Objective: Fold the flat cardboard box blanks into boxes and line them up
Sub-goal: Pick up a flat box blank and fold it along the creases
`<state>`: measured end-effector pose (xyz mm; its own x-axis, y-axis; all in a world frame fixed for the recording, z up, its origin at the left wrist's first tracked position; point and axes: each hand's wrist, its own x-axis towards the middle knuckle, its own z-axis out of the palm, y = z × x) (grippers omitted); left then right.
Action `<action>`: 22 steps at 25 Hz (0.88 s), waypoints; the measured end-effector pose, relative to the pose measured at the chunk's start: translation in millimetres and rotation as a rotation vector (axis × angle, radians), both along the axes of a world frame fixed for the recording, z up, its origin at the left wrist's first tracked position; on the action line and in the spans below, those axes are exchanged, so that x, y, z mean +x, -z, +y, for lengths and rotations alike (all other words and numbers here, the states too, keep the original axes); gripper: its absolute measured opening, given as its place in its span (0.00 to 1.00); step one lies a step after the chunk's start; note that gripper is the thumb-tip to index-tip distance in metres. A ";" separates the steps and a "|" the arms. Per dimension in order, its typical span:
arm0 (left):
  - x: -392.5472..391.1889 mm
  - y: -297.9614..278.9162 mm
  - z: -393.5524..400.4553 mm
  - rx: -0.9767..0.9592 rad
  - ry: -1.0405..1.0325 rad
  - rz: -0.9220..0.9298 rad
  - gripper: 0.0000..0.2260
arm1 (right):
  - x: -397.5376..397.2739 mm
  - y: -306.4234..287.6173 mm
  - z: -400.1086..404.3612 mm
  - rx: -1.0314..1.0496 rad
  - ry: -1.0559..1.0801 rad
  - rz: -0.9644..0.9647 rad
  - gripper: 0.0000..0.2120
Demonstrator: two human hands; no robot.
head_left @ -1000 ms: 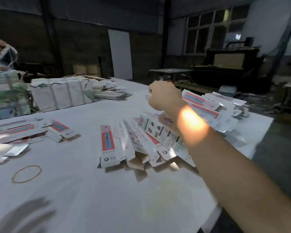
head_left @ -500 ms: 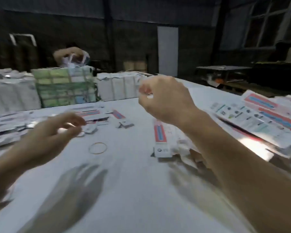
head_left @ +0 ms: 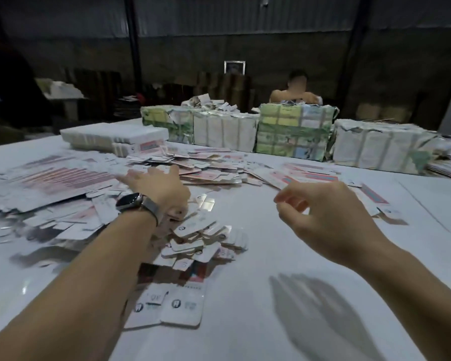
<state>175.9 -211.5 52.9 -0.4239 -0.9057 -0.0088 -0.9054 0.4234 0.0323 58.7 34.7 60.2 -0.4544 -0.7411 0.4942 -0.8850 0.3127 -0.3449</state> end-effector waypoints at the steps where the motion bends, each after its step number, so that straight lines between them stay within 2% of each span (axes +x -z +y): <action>1: 1.3 3.3 -2.6 -0.018 0.012 -0.027 0.24 | -1.3 1.3 -0.4 0.001 -0.004 -0.008 0.05; 7: -19.8 14.2 11.2 -0.248 0.222 -0.028 0.08 | -4.1 -1.5 -15.1 -0.026 0.003 -0.044 0.06; 9: -18.8 10.7 14.6 -0.316 0.260 0.020 0.07 | -5.2 -4.5 -25.6 -0.036 0.000 -0.036 0.08; 12: -18.7 1.5 26.6 -0.585 0.334 0.291 0.12 | -6.3 -5.4 -33.2 -0.071 0.010 -0.030 0.09; 14: -24.6 -7.7 41.3 -0.611 0.409 0.496 0.14 | -6.9 -4.4 -31.7 -0.085 0.011 -0.021 0.09; 16: -38.5 -18.7 56.7 -0.367 0.481 0.695 0.12 | -11.0 -6.6 -26.7 -0.143 0.025 -0.029 0.08; 18: -59.2 -31.0 68.4 0.033 0.516 0.845 0.06 | -22.2 -13.0 -19.8 -0.265 0.071 -0.045 0.08; 19: -70.7 -36.4 75.3 0.218 0.519 0.899 0.07 | -29.4 -17.0 -14.7 -0.348 0.101 -0.041 0.09; 22: -96.6 -38.4 101.5 0.659 0.593 0.912 0.11 | -51.1 -27.6 5.4 -0.605 0.265 0.090 0.15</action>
